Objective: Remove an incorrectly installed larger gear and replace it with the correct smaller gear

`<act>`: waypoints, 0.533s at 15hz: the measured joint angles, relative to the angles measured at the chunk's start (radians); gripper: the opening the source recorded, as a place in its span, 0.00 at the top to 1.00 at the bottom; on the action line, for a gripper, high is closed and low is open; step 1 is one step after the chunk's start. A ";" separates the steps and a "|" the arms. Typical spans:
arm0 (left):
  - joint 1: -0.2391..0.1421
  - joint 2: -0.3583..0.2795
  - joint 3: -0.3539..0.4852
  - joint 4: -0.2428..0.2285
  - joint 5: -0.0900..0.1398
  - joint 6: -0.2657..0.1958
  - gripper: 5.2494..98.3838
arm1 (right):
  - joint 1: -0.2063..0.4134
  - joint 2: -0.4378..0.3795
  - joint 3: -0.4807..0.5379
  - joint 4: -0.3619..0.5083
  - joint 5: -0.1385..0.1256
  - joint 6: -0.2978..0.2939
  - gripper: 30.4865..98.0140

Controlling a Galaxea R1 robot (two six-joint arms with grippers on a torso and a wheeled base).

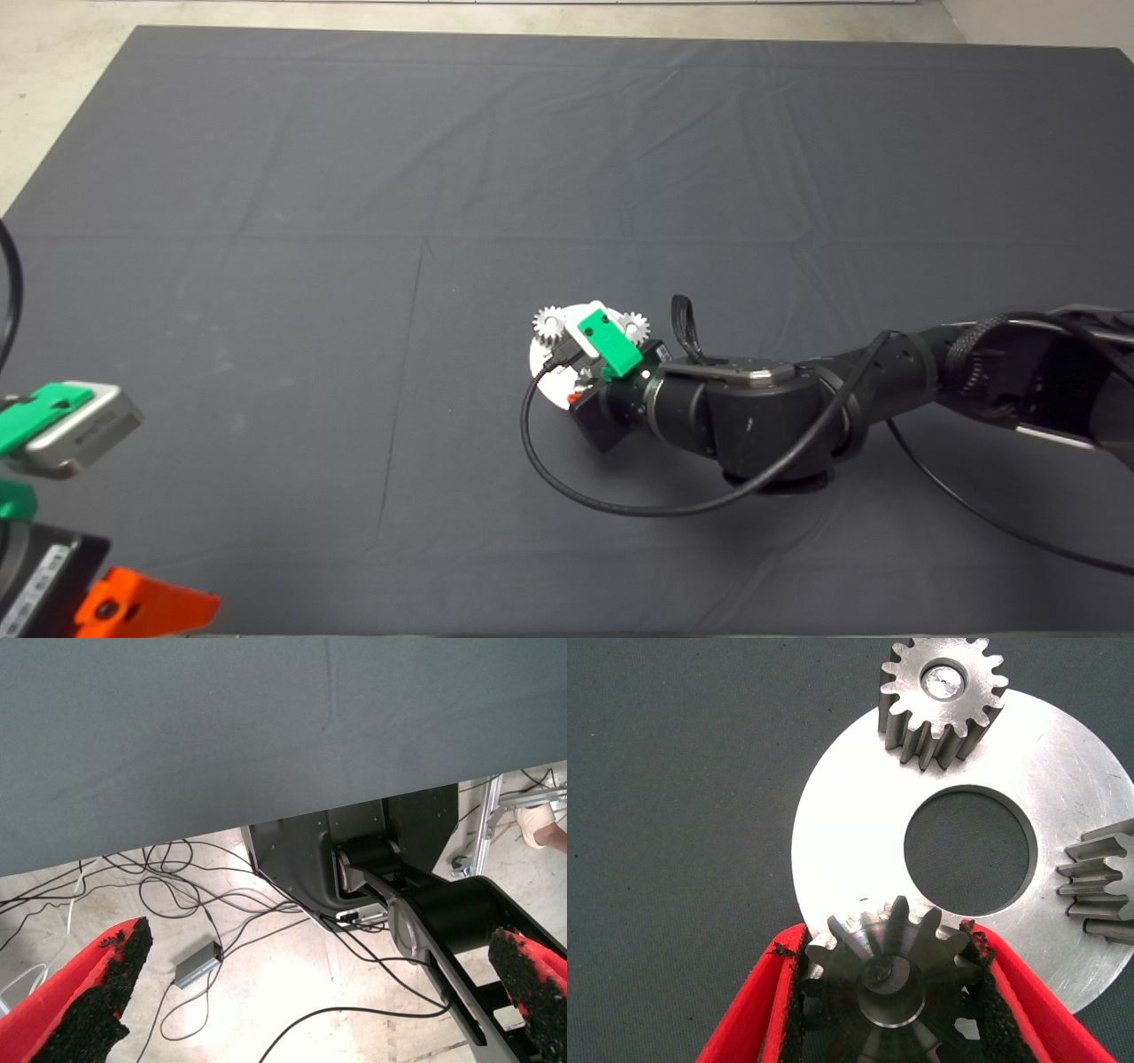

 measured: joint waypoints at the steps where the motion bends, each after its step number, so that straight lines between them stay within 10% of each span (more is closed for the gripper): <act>1: 0.000 0.000 0.000 0.000 0.000 0.000 0.01 | 0.000 0.000 0.001 0.000 0.000 0.000 0.84; 8: 0.000 0.000 0.000 0.000 0.000 0.000 0.01 | -0.005 -0.003 0.015 0.001 -0.006 0.000 0.84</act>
